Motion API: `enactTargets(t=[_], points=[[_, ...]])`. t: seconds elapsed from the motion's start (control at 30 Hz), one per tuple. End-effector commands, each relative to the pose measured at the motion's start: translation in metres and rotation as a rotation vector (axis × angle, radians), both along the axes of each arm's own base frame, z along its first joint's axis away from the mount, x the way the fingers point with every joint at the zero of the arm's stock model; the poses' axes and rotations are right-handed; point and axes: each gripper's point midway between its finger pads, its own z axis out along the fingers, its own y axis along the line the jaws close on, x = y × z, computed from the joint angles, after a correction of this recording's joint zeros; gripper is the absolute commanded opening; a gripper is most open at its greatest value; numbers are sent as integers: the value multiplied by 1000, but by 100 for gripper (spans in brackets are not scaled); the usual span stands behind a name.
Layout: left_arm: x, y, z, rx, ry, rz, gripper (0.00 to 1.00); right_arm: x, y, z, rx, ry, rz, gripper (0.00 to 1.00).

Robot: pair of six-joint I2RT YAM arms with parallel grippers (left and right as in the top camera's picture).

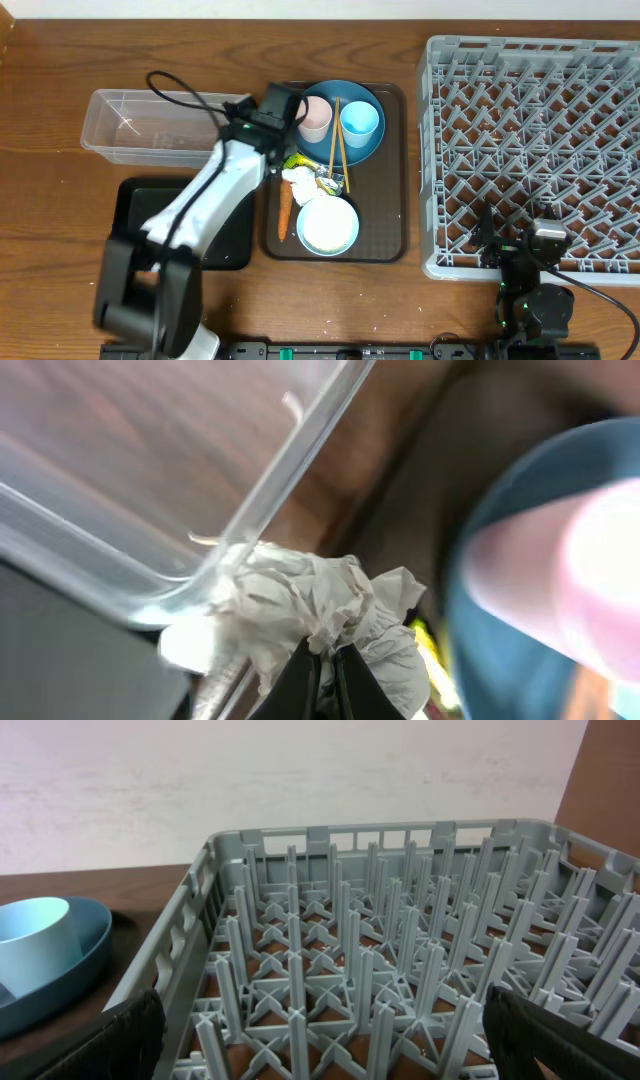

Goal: Sort waste into correct bins and load items into the dishwasher rack
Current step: 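Carry the tissue left and release it into the clear plastic bin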

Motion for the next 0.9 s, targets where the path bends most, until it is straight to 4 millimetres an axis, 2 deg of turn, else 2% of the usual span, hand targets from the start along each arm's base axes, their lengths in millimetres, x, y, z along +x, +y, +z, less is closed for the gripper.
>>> enactTargets(t=[0.0, 0.13, 0.27, 0.37, 0.6, 0.73, 0.87], points=[[-2, 1, 36, 23, -73, -82, 6, 0, 2, -1, 13, 0, 7, 99], [-5, 11, 73, 32, -174, -55, 6, 0, 2, -1, 13, 0, 7, 99], [-6, 46, 107, 173, -283, 59, 7, 0, 2, -1, 13, 0, 7, 99], [-6, 72, 116, 280, -312, 147, 7, 0, 2, -1, 13, 0, 7, 99], [10, 99, 96, 308, -281, 225, 7, 0, 2, -1, 13, 0, 7, 99], [23, 114, 69, 310, -234, 259, 7, 0, 2, -1, 13, 0, 7, 99], [39, 109, 40, 224, -197, 234, 7, 0, 2, -1, 13, 0, 7, 99]])
